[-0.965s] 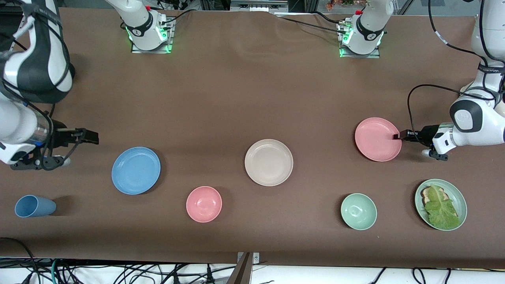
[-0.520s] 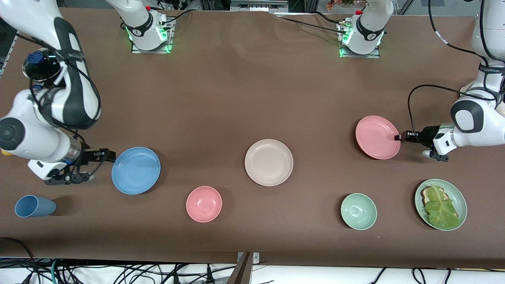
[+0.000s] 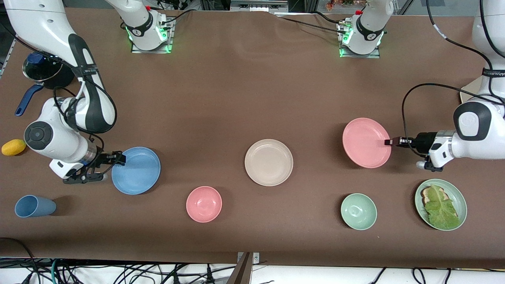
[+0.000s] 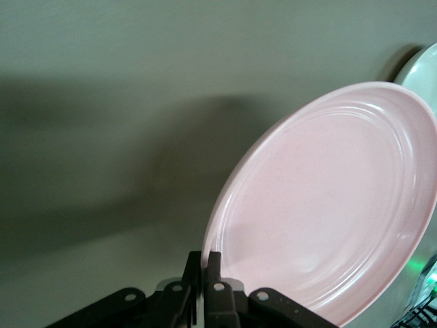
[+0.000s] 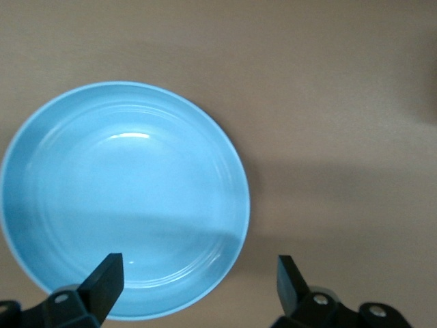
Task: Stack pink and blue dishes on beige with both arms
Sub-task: 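Place the pink plate on the beige plate with the left gripper, then carry the blue plate onto the pink plate while the left gripper withdraws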
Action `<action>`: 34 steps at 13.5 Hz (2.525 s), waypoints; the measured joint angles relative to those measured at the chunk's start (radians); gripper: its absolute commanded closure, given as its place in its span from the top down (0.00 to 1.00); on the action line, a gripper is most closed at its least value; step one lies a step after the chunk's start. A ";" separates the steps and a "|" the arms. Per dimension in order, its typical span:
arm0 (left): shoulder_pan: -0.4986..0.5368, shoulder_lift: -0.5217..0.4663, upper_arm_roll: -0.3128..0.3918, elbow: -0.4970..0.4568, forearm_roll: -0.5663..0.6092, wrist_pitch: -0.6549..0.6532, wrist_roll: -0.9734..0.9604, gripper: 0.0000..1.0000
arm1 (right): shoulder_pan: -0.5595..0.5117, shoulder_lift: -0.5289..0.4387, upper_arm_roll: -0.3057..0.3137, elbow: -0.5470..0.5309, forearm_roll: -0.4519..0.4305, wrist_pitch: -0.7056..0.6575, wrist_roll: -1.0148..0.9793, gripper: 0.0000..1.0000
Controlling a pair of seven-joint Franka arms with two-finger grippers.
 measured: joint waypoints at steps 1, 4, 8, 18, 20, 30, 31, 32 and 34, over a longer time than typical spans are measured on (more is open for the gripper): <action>-0.035 0.000 -0.007 0.018 0.000 0.000 -0.051 0.00 | -0.012 0.003 -0.001 -0.019 0.000 0.035 -0.009 0.99; -0.151 0.000 -0.010 0.055 0.000 0.021 -0.208 0.00 | -0.035 0.041 -0.001 -0.041 0.017 0.123 -0.026 0.96; -0.298 0.004 -0.010 0.060 0.000 0.139 -0.401 0.00 | -0.036 0.099 0.001 -0.041 0.028 0.195 -0.027 0.75; -0.527 0.090 -0.009 0.059 0.000 0.416 -0.688 0.00 | -0.036 0.101 0.014 -0.037 0.083 0.203 -0.041 0.00; -0.547 0.103 -0.008 0.059 0.000 0.450 -0.717 0.00 | -0.036 0.100 0.014 -0.037 0.084 0.201 -0.043 0.00; -0.618 0.165 -0.001 0.060 0.000 0.568 -0.785 0.28 | -0.035 -0.075 0.057 0.011 0.124 -0.092 -0.085 0.00; -0.618 0.165 0.001 0.060 0.000 0.568 -0.785 0.39 | -0.035 -0.090 0.059 0.030 0.134 -0.139 -0.085 0.00; -0.618 0.165 0.003 0.060 0.000 0.568 -0.785 0.56 | -0.035 -0.099 0.060 0.057 0.138 -0.186 -0.085 0.00; -0.618 0.166 0.009 0.060 0.000 0.568 -0.785 0.83 | -0.029 -0.103 0.070 0.117 0.147 -0.272 -0.077 0.00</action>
